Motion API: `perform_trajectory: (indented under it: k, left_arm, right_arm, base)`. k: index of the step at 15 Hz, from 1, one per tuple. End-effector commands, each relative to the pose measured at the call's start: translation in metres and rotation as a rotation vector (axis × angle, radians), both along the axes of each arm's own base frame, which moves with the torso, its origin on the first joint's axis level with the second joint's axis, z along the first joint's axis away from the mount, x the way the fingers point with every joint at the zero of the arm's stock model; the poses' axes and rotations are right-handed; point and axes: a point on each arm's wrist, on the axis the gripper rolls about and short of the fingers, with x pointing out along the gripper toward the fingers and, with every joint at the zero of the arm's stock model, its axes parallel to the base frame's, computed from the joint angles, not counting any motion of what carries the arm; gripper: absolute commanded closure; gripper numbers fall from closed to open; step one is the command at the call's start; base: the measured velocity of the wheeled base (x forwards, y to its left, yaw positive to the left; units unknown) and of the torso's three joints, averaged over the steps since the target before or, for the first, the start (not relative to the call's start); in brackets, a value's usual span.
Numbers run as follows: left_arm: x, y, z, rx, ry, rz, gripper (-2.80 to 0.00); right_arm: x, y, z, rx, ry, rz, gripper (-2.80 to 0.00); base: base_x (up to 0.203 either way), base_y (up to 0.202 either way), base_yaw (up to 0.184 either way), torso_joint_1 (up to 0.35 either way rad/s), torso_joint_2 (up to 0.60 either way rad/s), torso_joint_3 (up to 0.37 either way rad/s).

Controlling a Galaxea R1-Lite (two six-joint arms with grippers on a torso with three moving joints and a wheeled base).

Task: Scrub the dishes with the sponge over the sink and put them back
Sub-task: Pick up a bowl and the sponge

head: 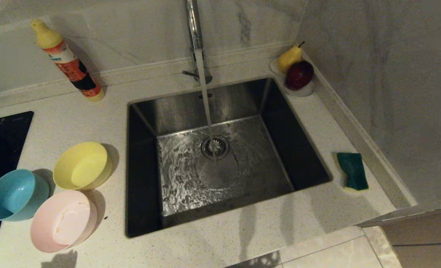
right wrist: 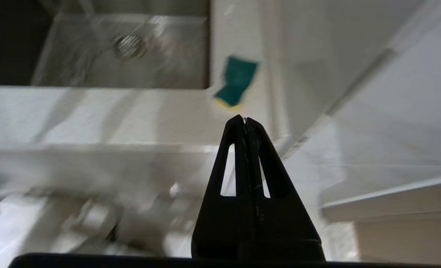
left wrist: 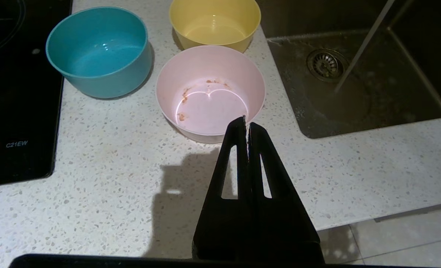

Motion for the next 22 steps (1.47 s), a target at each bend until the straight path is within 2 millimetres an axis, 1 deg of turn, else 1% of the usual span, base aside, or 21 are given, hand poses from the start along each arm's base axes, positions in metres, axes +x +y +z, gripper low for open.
perform_trajectory:
  k: [1, 4, 6, 9, 11, 13, 15, 16, 18, 22]
  left_arm:
    - [0.003, 0.0, -0.011, 0.0, 0.041, 0.0, 0.0]
    - [0.003, 0.0, -0.011, 0.0, 0.041, 0.0, 0.0]
    - [0.003, 0.0, -0.011, -0.002, 0.041, 0.001, 0.0]
    - [0.003, 0.0, -0.011, 0.0, 0.041, 0.001, 0.0]
    - [0.003, 0.0, -0.011, -0.002, 0.041, 0.0, 0.0]
    - [0.003, 0.0, -0.011, 0.0, 0.041, 0.001, 0.0]
    - [0.003, 0.0, -0.011, 0.0, 0.041, 0.0, 0.0]
    - [0.003, 0.0, -0.011, 0.0, 0.041, 0.001, 0.0]
    - [0.003, 0.0, -0.011, -0.002, 0.041, 0.0, 0.0]
    - [0.003, 0.0, -0.011, -0.001, 0.041, 0.001, 0.0]
  right_arm:
    - [0.034, 0.001, 0.026, -0.002, 0.169, 0.063, 0.0]
    - [0.073, 0.003, 0.047, 0.006, 0.323, 0.115, 0.0]
    - [0.105, 0.003, 0.05, 0.007, 0.426, 0.122, 0.0]
    - [0.147, 0.003, 0.04, -0.019, 0.567, 0.098, 0.0]
    - [0.162, 0.007, 0.036, -0.031, 0.603, 0.109, 0.0]
    - [0.172, 0.012, 0.03, -0.056, 0.626, 0.081, 0.0]
    - [0.185, 0.019, 0.017, -0.062, 0.654, 0.048, 0.0]
    - [0.192, 0.022, 0.013, -0.059, 0.648, 0.028, -2.8]
    - [0.206, 0.025, 0.005, -0.043, 0.646, -0.001, -2.8]
    - [0.214, 0.029, 0.0, -0.039, 0.675, 0.008, -2.8]
  base:
    - [0.0, 0.0, 0.0, 0.0, 0.0, 0.0]
    - [0.0, 0.0, 0.0, 0.0, 0.0, 0.0]
    - [0.0, 0.0, 0.0, 0.0, 0.0, 0.0]
    - [0.0, 0.0, 0.0, 0.0, 0.0, 0.0]
    - [0.0, 0.0, 0.0, 0.0, 0.0, 0.0]
    - [0.0, 0.0, 0.0, 0.0, 0.0, 0.0]
    - [0.0, 0.0, 0.0, 0.0, 0.0, 0.0]
    - [0.0, 0.0, 0.0, 0.0, 0.0, 0.0]
    - [0.0, 0.0, 0.0, 0.0, 0.0, 0.0]
    - [0.0, 0.0, 0.0, 0.0, 0.0, 0.0]
